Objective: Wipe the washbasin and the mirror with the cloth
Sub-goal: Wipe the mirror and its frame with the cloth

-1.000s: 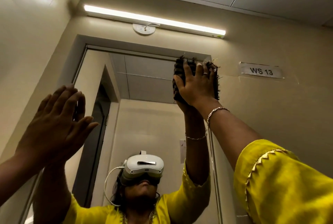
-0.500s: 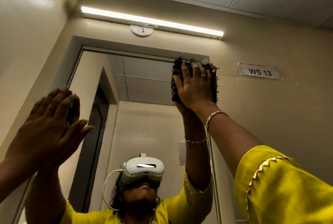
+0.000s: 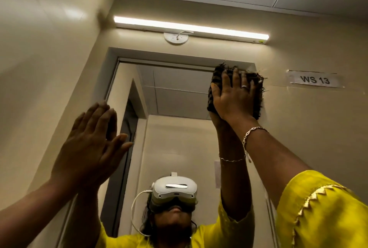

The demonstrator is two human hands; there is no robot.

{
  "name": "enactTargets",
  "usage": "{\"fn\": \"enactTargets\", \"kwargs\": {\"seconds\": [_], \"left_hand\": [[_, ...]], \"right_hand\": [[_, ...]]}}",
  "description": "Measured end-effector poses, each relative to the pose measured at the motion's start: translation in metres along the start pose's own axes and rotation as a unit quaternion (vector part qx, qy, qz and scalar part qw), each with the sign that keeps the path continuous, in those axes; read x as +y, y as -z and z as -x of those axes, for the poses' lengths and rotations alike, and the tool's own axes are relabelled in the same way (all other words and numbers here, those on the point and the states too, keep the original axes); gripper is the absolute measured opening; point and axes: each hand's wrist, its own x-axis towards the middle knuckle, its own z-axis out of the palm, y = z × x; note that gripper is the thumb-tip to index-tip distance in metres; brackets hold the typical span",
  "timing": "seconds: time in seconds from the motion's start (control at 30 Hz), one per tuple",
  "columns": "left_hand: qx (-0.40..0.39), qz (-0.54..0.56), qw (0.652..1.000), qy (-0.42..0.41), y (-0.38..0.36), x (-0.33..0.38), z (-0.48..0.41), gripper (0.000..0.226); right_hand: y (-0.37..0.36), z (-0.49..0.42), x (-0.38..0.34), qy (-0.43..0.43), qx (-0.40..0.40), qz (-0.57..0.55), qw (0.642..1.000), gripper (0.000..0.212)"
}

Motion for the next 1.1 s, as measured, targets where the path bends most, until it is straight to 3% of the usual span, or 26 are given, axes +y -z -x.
{"fn": "enactTargets", "kwargs": {"seconds": [0.1, 0.2, 0.3, 0.47, 0.6, 0.73, 0.83, 1.1], "left_hand": [[0.056, 0.021, 0.998, -0.012, 0.006, 0.013, 0.003, 0.096], [0.059, 0.065, 0.996, -0.006, 0.005, 0.011, 0.003, 0.098], [0.084, 0.099, 0.992, -0.009, 0.007, 0.009, 0.004, 0.091], [0.086, 0.054, 0.994, -0.040, -0.006, -0.007, 0.005, 0.079], [0.110, 0.071, 0.991, -0.026, -0.008, -0.006, 0.005, 0.079], [0.132, 0.110, 0.985, -0.010, 0.000, 0.003, 0.004, 0.062], [0.132, 0.135, 0.982, 0.000, 0.005, 0.009, 0.003, 0.074], [0.098, -0.011, 0.995, -0.007, 0.003, 0.007, 0.004, 0.069]], "right_hand": [[-0.003, 0.002, -0.019, -0.009, -0.003, -0.011, 1.000, 0.054], [-0.006, 0.006, -0.047, 0.005, -0.002, -0.014, 1.000, 0.054], [-0.009, 0.009, -0.083, 0.024, -0.002, -0.022, 0.999, 0.054], [-0.014, 0.014, -0.144, 0.063, -0.008, -0.047, 0.997, 0.055], [-0.017, 0.013, -0.178, 0.079, -0.014, -0.065, 0.995, 0.055], [-0.020, 0.012, -0.204, 0.095, -0.027, -0.079, 0.992, 0.056], [-0.021, 0.012, -0.218, 0.119, -0.036, -0.082, 0.989, 0.055], [-0.017, 0.012, -0.204, 0.158, -0.036, -0.084, 0.983, 0.056]]}}
